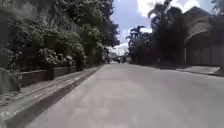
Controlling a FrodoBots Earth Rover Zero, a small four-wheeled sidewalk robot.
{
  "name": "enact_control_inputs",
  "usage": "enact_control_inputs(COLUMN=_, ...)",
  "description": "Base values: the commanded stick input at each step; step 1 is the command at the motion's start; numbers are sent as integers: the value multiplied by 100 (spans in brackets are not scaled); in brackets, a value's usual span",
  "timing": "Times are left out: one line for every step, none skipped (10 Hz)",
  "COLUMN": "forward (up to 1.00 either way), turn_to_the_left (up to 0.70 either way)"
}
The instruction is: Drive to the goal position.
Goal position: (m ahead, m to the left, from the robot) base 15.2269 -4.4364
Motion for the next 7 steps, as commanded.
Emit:
enact_control_inputs(forward=100, turn_to_the_left=0)
enact_control_inputs(forward=100, turn_to_the_left=0)
enact_control_inputs(forward=100, turn_to_the_left=0)
enact_control_inputs(forward=100, turn_to_the_left=0)
enact_control_inputs(forward=100, turn_to_the_left=0)
enact_control_inputs(forward=100, turn_to_the_left=0)
enact_control_inputs(forward=100, turn_to_the_left=0)
